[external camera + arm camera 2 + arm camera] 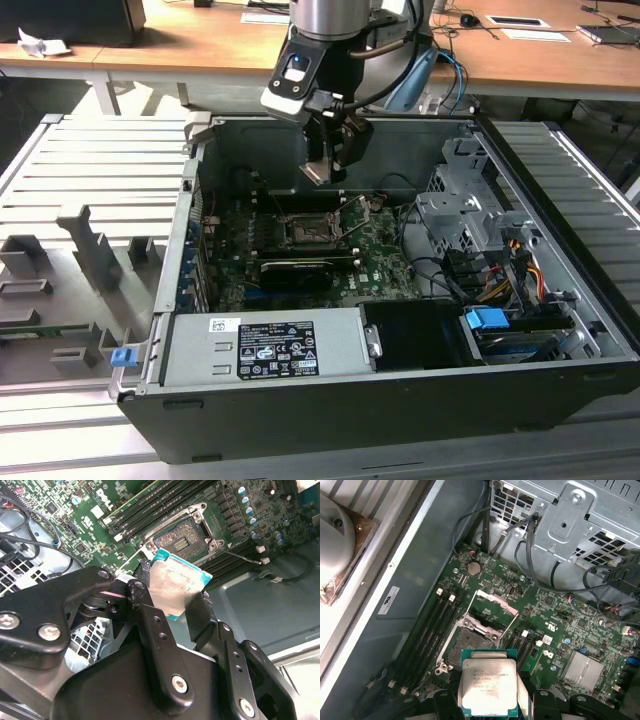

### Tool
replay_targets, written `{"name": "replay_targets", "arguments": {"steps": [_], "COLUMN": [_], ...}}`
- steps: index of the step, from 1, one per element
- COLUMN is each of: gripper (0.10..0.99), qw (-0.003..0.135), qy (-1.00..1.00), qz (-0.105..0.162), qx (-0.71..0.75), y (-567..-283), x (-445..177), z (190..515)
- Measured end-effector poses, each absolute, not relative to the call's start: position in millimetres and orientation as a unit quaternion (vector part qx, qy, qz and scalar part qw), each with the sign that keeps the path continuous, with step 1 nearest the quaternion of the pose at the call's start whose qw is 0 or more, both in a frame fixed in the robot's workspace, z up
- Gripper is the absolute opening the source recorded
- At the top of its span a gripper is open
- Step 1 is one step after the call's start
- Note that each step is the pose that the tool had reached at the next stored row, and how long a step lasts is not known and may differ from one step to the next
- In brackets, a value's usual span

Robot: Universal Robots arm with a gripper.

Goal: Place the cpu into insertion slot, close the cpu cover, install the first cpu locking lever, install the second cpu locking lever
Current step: 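Place the cpu into insertion slot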

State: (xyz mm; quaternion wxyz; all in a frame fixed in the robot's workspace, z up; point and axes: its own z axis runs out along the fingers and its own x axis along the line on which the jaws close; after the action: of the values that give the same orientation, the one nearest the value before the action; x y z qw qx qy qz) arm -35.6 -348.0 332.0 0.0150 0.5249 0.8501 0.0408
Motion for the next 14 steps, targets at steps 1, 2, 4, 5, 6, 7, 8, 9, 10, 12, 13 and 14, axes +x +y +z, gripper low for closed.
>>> {"name": "replay_targets", "arguments": {"steps": [1, 2, 4, 5, 6, 7, 8, 9, 10, 12, 13, 14], "gripper": [0.525, 0.525, 0.525, 0.525, 0.525, 0.525, 0.525, 0.525, 0.525, 0.525, 0.525, 0.525], "qw": [0.015, 0.015, 0.015, 0.015, 0.015, 0.015, 0.015, 0.016, 0.016, 0.016, 0.016, 0.016], "qy": [0.848, 0.848, 0.846, 0.846, 0.845, 0.844, 0.843, 0.843, 0.842, 0.840, 0.839, 0.838], "qz": [0.041, 0.041, 0.041, 0.041, 0.041, 0.041, 0.041, 0.041, 0.041, 0.041, 0.040, 0.040], "qx": [0.527, 0.529, 0.531, 0.532, 0.533, 0.534, 0.536, 0.537, 0.538, 0.541, 0.543, 0.544], "y": [-348.0, -348.0, -348.0, -348.0, -348.0, -348.0, -348.0, -348.0, -348.0, -348.0, -348.0, -348.0], "x": [-35.6, -35.6, -35.6, -35.6, -35.6, -35.6, -35.6, -35.6, -35.6, -35.6, -35.6, -35.6], "z": [331.8, 331.7, 331.5, 331.4, 331.3, 331.3, 331.2, 331.2, 331.1, 330.9, 330.8, 330.7]}}
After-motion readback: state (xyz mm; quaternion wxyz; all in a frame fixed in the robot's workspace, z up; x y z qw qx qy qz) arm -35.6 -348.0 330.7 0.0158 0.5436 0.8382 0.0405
